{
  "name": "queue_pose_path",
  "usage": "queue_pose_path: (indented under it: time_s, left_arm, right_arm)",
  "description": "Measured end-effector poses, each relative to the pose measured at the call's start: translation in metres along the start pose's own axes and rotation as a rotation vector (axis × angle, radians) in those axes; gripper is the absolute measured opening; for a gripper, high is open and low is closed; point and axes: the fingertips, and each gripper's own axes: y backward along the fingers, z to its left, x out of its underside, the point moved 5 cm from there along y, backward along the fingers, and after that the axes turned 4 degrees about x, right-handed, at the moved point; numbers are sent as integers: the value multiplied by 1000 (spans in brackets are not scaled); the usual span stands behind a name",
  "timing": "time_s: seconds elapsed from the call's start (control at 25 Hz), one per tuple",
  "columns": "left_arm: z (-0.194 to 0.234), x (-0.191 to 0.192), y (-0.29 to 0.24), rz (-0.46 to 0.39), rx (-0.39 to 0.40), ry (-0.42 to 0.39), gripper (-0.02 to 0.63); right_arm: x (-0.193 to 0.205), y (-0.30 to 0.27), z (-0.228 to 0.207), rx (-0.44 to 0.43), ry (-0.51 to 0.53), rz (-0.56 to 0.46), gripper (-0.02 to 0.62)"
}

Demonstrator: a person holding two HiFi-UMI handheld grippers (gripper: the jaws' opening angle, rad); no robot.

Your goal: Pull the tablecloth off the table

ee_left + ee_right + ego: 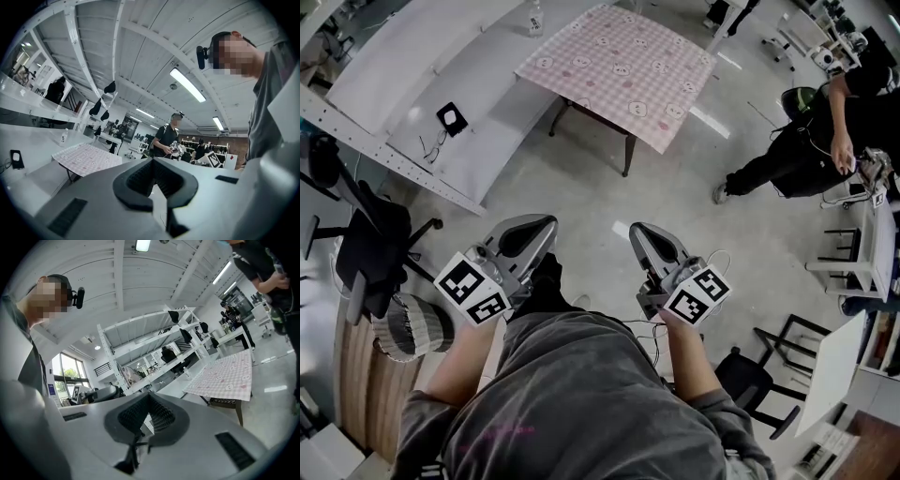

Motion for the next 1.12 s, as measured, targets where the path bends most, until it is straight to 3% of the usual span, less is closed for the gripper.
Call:
queue_pose_path:
  time_s: [0.88,1.12]
  left_arm:
    - [228,-57,-69,57,67,69,-3]
    - [252,-71,-75,68,88,50,-2]
  right_arm:
    - [-50,-203,-77,83,-38,36,2]
    - [-61,-228,-82,92,-36,18,2]
